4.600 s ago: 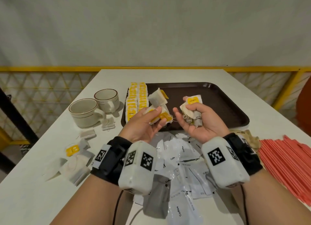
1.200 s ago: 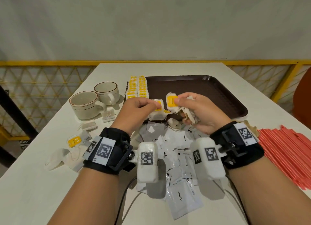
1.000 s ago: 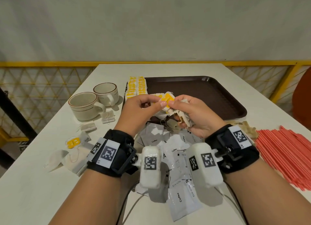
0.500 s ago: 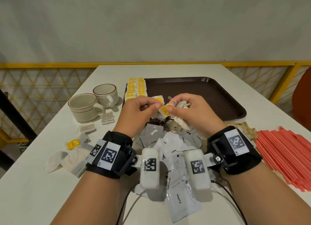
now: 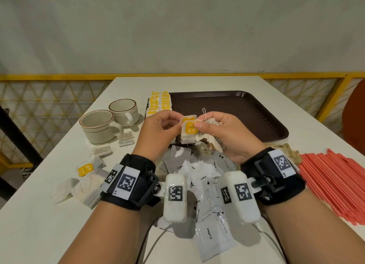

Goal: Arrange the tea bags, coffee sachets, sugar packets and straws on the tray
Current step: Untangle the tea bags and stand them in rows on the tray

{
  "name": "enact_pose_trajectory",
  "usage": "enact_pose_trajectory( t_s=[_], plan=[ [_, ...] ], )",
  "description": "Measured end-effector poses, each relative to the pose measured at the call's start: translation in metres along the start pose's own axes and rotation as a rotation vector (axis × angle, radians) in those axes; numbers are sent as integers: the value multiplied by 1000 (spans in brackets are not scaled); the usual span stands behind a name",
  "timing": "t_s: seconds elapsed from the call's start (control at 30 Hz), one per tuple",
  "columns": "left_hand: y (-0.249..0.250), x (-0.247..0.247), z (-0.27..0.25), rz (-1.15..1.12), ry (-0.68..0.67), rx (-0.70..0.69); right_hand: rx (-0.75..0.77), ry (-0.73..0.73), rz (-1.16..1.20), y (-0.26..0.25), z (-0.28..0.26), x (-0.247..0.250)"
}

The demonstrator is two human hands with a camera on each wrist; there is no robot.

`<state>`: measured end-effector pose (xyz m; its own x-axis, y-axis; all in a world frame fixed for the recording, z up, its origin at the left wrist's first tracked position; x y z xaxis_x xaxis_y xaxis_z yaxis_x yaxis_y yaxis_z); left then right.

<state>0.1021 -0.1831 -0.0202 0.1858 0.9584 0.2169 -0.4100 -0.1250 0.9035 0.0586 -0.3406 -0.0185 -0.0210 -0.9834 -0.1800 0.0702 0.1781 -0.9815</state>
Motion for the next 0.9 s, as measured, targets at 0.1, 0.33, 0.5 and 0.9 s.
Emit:
enact_pose_trajectory(
  t_s=[0.1,0.33,0.5,0.9],
  plan=[
    [0,-2,-1,-27,-25,18,19,71,30,3,2,2],
    [5,-12,-4,-79,-68,15,-8,120,54,6,4,2],
    [-9,3,1,-70,93,89,-173,113,-104,-8,11,17],
    [-17,8,3,32,75,151,-291,-119,-1060,-4,26,14]
  ],
)
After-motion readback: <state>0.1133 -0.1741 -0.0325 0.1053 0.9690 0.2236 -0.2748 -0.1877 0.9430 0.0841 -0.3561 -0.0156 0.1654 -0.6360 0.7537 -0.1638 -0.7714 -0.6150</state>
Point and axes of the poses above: each hand's wrist, its own z-axis towards the middle knuckle, its own x-axis out of the back of the hand, y = z × x, the point moved 4 cm from there along z, towards the middle knuckle, and after that the axes turned 4 degrees about z, right-handed, at the moved point
